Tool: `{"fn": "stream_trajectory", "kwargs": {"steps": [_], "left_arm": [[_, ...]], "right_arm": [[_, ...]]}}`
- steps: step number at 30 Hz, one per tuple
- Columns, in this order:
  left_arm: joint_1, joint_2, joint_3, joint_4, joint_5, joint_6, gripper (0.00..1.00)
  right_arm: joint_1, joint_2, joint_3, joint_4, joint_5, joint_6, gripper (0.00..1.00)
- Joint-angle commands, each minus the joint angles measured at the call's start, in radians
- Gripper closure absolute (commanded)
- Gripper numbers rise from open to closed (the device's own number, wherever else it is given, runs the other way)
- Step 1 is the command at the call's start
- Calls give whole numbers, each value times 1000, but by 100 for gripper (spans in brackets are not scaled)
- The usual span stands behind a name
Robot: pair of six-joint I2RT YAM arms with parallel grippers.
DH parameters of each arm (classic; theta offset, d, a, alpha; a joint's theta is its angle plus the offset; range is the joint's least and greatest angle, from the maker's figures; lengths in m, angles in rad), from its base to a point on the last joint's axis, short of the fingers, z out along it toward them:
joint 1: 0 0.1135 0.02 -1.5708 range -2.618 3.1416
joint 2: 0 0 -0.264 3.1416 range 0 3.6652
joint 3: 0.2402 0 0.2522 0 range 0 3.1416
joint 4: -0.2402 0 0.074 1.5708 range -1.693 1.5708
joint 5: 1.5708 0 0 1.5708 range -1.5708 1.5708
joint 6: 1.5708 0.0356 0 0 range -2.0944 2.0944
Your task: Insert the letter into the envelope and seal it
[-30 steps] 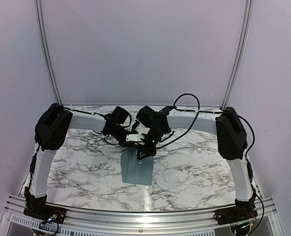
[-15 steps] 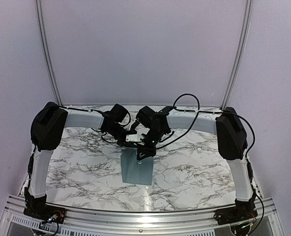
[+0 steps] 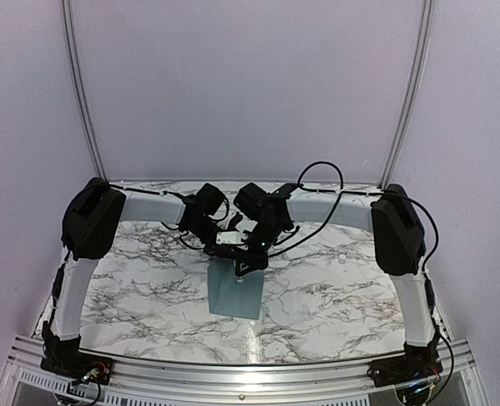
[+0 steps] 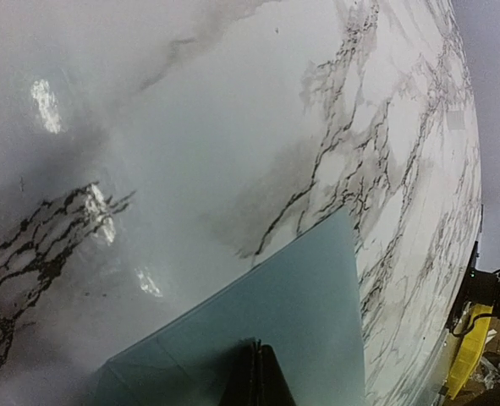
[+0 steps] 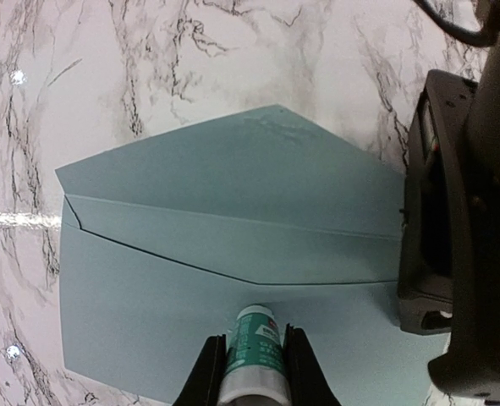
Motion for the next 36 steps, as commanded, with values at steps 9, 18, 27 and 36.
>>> {"fn": "stream_trajectory", "kwargs": {"steps": [9,18,27,36], "left_arm": [[-10,57,-16,-45,-93,-25,100],[-10,55,-21,-47,-87,-15,100],[-12,54,-25,-50,-73,-5,100],[-16,58,-22,-50,-67,-7,100]], "right_arm": [[23,-10,-37,-88,-100,-5,100],[24,-15,-42,-59,-12,10,100],[-18,-26,-39,34,105,68,100],[-29,-33,-49,96,121,75,100]]}}
